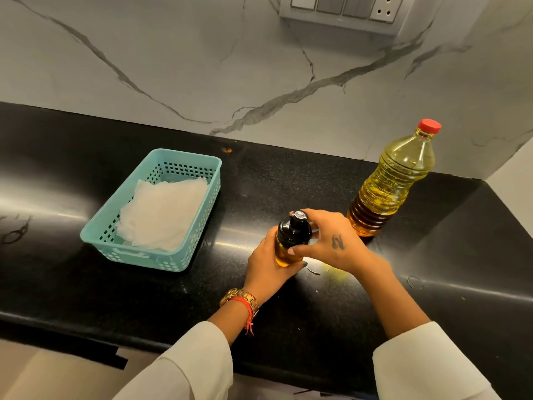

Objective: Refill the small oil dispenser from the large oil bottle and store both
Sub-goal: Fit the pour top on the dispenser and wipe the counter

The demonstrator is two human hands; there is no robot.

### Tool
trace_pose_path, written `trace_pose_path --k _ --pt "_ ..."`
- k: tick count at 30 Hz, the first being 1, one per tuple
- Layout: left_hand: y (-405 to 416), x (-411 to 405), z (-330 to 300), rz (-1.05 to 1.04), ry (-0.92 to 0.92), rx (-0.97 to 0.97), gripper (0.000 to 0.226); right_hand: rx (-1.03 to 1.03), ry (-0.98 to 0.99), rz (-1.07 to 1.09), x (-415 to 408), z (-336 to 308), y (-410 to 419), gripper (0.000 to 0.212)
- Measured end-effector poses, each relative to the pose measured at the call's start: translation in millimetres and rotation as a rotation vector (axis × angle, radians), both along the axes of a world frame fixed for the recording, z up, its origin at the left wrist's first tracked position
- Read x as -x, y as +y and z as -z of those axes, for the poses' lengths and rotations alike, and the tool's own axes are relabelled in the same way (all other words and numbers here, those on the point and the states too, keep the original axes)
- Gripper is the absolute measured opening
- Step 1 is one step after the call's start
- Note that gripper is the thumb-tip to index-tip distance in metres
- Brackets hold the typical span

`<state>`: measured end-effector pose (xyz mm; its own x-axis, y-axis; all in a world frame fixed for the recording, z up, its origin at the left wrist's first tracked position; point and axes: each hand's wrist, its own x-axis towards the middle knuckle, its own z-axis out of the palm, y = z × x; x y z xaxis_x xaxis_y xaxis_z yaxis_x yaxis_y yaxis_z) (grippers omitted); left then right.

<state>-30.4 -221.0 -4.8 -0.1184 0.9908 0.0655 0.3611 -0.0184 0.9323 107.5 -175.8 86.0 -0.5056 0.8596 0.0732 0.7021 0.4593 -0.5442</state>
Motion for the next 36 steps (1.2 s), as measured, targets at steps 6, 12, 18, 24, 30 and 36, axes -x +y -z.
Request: trace_pose_path --k 6,12,18,24,30,36 --pt "-4.1 6.2 -10.5 0.103 -0.06 0.096 0.121 0.311 0.101 -0.05 -11.2 -21.2 2.7 0.11" --pt "-11.4 38.3 -52.0 -0.042 -0.156 -0.088 0.096 0.132 0.615 0.102 6.1 -73.9 0.1 0.074" --pt "-12.5 95.3 -102.9 -0.292 -0.22 -0.283 0.061 0.04 0.809 0.139 75.1 -95.6 2.3 0.051" --pt "-1.1 174.2 -98.0 -0.451 0.066 -0.233 0.038 0.096 0.718 0.054 155.0 -77.6 14.0 0.035" --pt "3.4 232.6 -91.5 -0.454 0.187 -0.088 0.024 -0.026 0.213 -0.153 227.8 -26.8 33.1 0.032" --pt "1.5 250.8 -81.2 -0.44 0.044 -0.031 0.022 -0.05 -0.412 -0.541 262.1 1.5 42.6 0.037"
